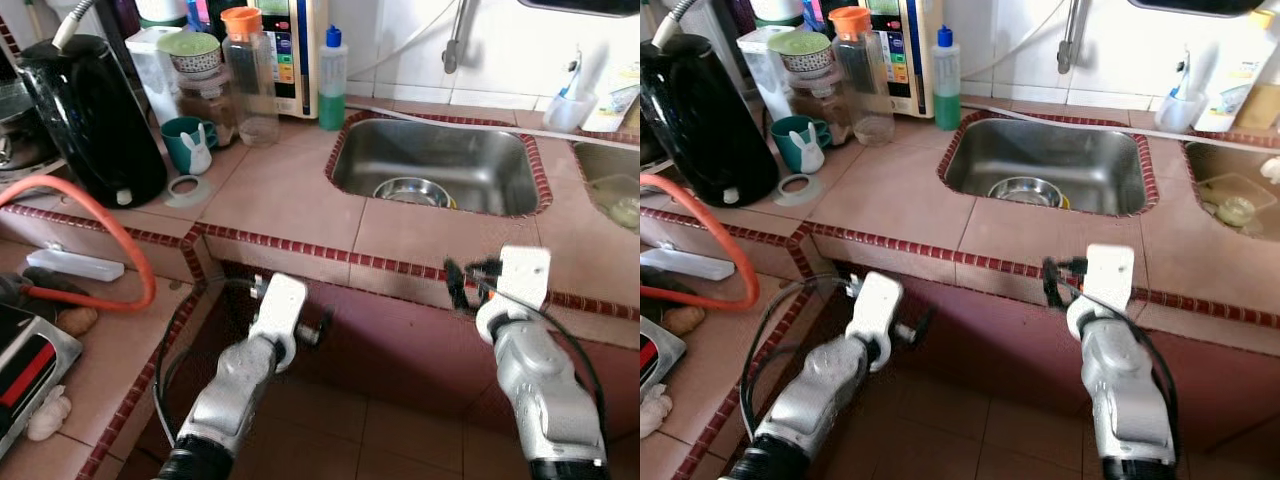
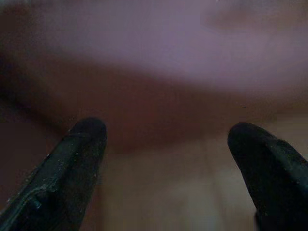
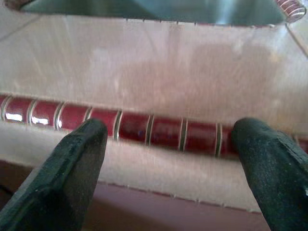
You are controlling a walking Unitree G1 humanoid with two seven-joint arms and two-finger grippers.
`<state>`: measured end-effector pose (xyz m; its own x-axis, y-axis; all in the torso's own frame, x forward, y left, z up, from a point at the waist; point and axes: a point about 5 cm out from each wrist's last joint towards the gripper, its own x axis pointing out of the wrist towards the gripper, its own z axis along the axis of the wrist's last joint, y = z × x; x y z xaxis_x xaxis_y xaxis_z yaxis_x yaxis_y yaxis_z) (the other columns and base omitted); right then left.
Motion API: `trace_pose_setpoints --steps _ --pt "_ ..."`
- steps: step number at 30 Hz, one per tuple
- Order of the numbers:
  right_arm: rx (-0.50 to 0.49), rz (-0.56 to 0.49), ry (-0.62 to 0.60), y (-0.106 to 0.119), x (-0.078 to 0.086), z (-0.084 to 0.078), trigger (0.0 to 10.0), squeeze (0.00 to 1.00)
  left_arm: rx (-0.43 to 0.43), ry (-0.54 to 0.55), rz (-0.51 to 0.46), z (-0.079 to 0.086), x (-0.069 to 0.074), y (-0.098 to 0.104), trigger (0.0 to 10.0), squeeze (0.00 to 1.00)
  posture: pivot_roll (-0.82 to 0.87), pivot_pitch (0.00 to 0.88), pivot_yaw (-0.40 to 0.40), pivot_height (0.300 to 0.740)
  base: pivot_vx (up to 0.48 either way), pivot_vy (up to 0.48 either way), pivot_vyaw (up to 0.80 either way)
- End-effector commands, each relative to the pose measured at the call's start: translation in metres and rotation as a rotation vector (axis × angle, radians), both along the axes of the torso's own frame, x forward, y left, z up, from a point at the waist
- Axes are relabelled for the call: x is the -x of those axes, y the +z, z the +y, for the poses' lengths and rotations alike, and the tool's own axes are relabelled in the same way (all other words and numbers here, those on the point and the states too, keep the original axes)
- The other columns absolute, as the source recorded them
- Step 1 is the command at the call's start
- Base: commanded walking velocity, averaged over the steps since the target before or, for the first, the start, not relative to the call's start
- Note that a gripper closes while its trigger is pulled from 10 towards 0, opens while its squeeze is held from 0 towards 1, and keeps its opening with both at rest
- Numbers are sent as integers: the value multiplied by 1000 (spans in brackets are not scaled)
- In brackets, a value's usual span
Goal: Kitchen organization
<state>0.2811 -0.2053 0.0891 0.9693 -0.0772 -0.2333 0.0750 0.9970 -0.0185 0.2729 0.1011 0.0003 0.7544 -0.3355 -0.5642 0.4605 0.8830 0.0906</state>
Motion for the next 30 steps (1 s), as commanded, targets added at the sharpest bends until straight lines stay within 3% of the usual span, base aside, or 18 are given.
trace_pose_setpoints --steps 1,5,11,12,16,18,21,24,26,30 --pt "-12 78 -3 -21 9 0 10000 0 -51 -19 -6 4 -1 -4 10000 0 62 3 34 740 0 0 0" --pt "-16 149 -16 -43 23 -5 10000 0 -64 -19 9 12 2 -11 10000 0 60 3 35 740 0 0 0" --pt "-28 180 -38 -55 30 -10 10000 0 -55 -29 -4 13 0 -13 10000 0 63 0 37 740 0 0 0" --pt "-23 261 -48 -78 42 -13 10000 0 -89 -29 18 18 4 -20 10000 0 62 0 38 740 0 0 0" --pt "-36 399 -88 -113 65 -21 10000 0 -143 -21 51 27 7 -28 10000 0 64 0 34 740 0 0 0" --pt "-31 417 -90 -117 69 -22 10000 0 -153 -21 57 29 8 -29 10000 0 64 0 34 740 0 0 0" --pt "-51 542 -129 -141 89 -29 10000 0 -205 -12 123 35 17 -40 10000 0 63 0 36 740 0 0 0" --pt "-1 617 -101 -152 100 -28 10000 0 -249 -30 154 36 23 -46 10000 0 60 0 36 740 0 0 0" --pt "-20 652 -108 -159 106 -25 10000 0 -249 -11 204 38 28 -51 10000 0 53 0 38 740 0 0 0" --pt "40 811 -33 -179 132 -16 10000 0 -280 21 304 50 40 -60 10000 0 25 0 43 740 0 0 0"
